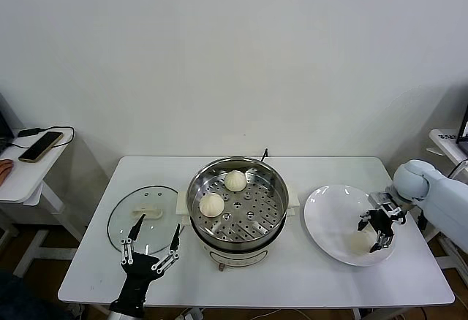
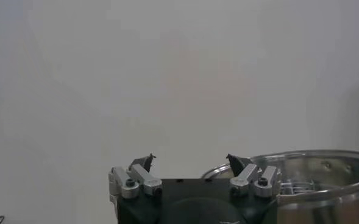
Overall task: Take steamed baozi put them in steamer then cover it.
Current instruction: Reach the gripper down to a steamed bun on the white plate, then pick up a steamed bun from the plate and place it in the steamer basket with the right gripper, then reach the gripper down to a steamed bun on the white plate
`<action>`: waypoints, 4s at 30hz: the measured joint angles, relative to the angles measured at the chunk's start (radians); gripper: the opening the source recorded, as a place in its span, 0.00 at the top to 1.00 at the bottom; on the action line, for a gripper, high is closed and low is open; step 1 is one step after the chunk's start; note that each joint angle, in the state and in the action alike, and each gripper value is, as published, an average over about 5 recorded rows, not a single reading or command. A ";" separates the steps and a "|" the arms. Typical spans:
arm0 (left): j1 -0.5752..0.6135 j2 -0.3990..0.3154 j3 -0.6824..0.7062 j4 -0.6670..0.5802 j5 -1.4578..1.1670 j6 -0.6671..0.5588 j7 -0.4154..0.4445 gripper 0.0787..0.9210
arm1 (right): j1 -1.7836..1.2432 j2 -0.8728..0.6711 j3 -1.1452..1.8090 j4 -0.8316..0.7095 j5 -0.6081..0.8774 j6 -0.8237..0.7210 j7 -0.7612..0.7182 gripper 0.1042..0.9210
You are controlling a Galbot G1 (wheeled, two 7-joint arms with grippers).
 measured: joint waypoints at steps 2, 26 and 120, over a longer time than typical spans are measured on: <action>0.000 0.001 0.002 -0.002 0.000 0.000 0.000 0.12 | 0.039 -0.001 -0.027 0.014 0.015 0.003 -0.005 0.27; -0.014 0.018 0.013 -0.002 -0.008 -0.007 -0.006 0.12 | 0.758 0.327 -0.493 0.285 0.293 0.156 -0.021 0.32; -0.019 0.017 0.001 0.016 -0.017 -0.013 -0.014 0.12 | 0.104 0.117 -0.070 -0.329 -0.003 0.040 0.057 0.12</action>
